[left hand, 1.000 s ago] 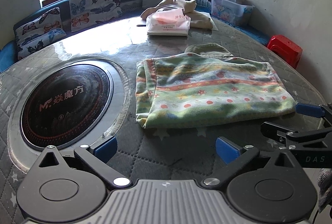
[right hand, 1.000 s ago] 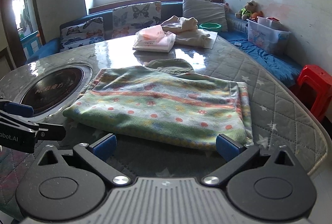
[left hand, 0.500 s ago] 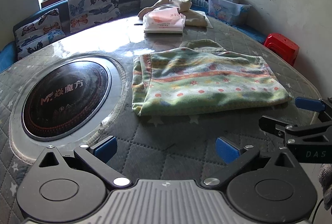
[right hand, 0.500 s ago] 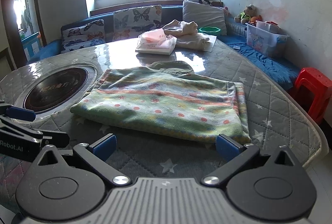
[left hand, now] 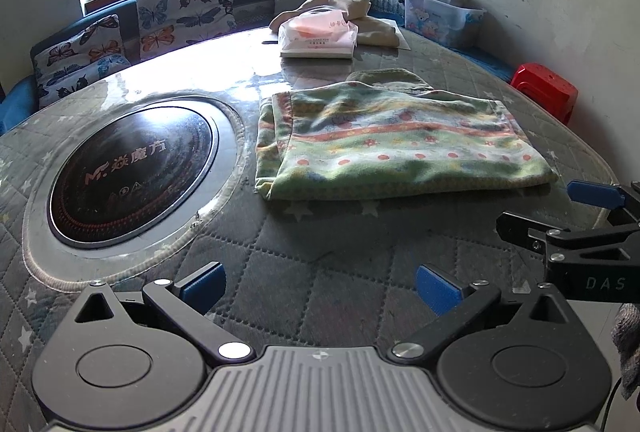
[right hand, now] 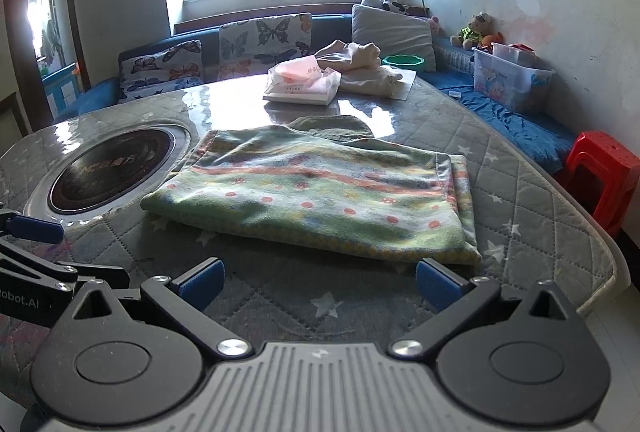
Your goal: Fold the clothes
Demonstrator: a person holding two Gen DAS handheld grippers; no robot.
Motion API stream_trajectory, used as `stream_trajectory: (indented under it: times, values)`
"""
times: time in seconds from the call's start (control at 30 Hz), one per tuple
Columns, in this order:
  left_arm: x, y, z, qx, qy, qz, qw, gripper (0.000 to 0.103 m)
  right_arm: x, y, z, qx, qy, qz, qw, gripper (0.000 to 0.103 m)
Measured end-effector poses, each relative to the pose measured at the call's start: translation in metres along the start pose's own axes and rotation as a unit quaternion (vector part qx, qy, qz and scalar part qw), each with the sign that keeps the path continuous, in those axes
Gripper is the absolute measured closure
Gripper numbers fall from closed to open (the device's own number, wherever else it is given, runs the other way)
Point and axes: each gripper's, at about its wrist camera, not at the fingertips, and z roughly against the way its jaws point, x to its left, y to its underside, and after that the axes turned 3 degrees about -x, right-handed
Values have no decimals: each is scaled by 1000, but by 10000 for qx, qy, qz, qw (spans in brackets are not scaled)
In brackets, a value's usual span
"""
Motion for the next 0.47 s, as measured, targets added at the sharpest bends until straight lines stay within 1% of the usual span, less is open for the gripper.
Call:
stream_trajectory:
  times: [0.23, 0.47]
  values:
    - [-2, 6, 7, -85, -35, 33, 10000, 0, -1, 4, 7, -95, 3, -39, 9999, 0]
    - [3, 9, 10, -106, -126, 138, 9998, 0, 3, 4, 8, -115, -55, 57, 9999, 0]
